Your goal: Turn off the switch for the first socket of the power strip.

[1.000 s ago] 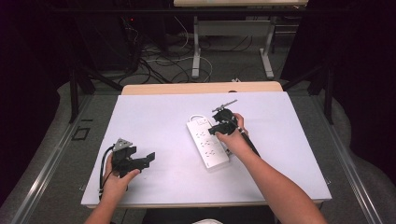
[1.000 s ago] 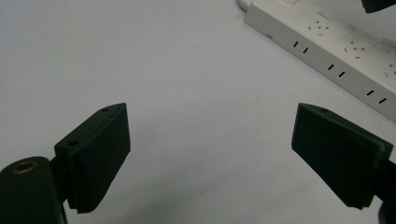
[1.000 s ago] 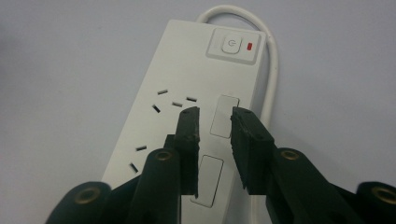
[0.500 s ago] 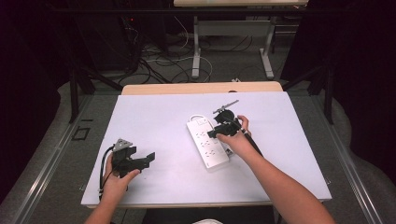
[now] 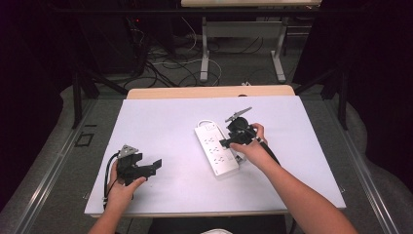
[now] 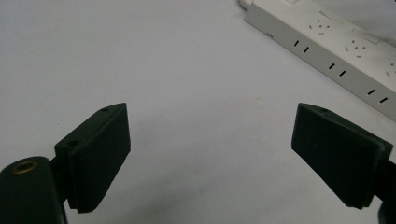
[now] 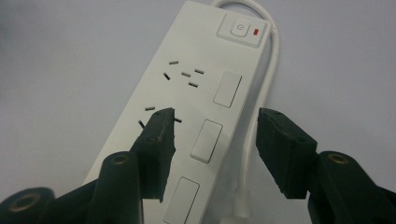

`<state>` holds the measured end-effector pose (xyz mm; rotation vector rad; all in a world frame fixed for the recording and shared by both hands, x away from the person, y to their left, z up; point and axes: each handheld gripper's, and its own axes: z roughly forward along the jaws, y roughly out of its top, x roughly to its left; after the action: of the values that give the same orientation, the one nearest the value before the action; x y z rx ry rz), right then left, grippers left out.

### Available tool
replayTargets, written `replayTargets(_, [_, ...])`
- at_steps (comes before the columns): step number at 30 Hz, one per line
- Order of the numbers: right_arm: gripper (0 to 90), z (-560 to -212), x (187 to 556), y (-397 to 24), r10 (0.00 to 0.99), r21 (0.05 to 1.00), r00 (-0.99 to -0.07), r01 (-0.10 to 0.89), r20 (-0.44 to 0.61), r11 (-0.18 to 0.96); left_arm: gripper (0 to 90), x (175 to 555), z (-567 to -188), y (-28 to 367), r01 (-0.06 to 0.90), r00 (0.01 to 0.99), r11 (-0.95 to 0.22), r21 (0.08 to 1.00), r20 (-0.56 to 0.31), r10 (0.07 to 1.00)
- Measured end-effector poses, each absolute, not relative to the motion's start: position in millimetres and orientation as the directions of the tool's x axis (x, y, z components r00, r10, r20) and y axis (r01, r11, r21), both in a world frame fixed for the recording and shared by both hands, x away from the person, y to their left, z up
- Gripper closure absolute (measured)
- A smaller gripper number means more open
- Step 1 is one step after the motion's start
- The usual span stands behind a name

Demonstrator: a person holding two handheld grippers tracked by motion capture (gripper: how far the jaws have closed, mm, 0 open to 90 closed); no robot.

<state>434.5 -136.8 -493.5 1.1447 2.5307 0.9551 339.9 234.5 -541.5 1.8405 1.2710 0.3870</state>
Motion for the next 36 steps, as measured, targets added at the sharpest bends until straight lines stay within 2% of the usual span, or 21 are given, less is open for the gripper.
replayTargets(14, [36.6, -490, 417, -149, 0.706, 0.671, -0.708, 0.538, 0.03, 0.51, 12.0, 340, -542, 235, 0.618, 0.436, -0.13, 0.775, -0.201, 0.877])
replayTargets(22, [34.6, -490, 401, -160, 0.694, 0.685, -0.72, 0.509, 0.006, 0.522, 12.1, 340, -542, 235, 0.616, 0.432, -0.124, 0.778, -0.201, 0.879])
replayTargets(29, [23.9, -494, 389, -178, 0.695, 0.683, -0.718, 0.528, 0.042, 0.505, 12.2, 340, -543, 234, 0.619, 0.428, -0.12, 0.776, -0.204, 0.88])
replayTargets(36, [19.8, -503, 377, -200, 0.72, 0.703, -0.689, 0.551, 0.08, 0.449, 12.2, 340, -543, 235, 0.621, 0.424, -0.119, 0.775, -0.204, 0.882])
